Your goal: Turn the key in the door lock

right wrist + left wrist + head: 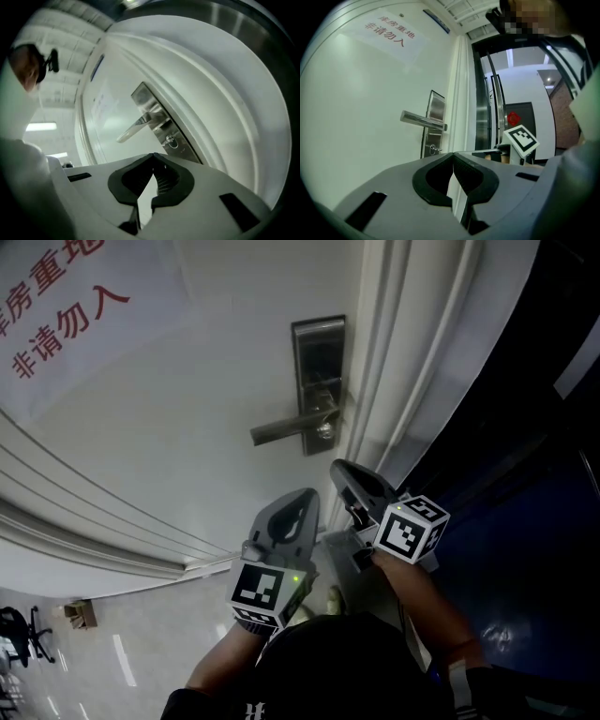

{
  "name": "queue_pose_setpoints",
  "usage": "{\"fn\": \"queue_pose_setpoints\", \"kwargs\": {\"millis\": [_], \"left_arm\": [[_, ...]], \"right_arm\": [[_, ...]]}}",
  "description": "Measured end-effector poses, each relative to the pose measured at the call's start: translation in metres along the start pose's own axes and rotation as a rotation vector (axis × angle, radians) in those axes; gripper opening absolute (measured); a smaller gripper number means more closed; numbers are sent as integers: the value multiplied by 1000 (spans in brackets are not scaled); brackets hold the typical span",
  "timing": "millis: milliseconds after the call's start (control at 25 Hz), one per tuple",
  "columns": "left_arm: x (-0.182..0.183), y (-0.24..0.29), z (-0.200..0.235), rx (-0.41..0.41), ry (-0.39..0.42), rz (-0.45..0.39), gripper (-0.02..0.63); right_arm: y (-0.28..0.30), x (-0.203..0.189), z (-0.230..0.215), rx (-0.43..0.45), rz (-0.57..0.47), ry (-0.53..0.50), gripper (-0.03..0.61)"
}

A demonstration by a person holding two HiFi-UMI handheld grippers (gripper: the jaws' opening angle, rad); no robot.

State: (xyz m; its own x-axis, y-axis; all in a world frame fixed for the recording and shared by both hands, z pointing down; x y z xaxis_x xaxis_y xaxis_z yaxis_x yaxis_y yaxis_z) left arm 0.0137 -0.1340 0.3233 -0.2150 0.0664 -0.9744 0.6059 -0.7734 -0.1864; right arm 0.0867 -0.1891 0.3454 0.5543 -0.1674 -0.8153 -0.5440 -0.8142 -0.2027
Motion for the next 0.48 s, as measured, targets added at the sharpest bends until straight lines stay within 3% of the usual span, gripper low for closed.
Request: {"fn": "queue_pose_setpoints", "kwargs": {"millis": [80,200,280,480], "left_arm": [[1,2,0,3,8,-1,8],[2,4,0,9,19,-8,8],[3,8,-1,9,26,-14,8],[-1,11,-5,10,29,-4,8]], "right_arm": [[-5,2,8,9,31,-223,17],[-8,2,14,17,51,-392,15],[-9,4,14,15,51,-426,15],[-13,1,15,21,47,-405,15]]}}
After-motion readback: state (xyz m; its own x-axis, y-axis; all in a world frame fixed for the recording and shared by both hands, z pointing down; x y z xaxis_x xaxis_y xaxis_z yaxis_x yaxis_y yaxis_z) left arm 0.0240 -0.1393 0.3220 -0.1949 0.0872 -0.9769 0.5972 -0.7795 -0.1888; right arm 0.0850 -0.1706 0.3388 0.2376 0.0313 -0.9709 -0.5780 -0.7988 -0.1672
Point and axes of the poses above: the fingertips, and each gripper's own axes: y forward along the fingers, z to its left, x out of its top, the point moved 2 cm from there along -y, backward along the fingers, and after that the axes turned 12 degrees about -z, right-handed, at the moved point
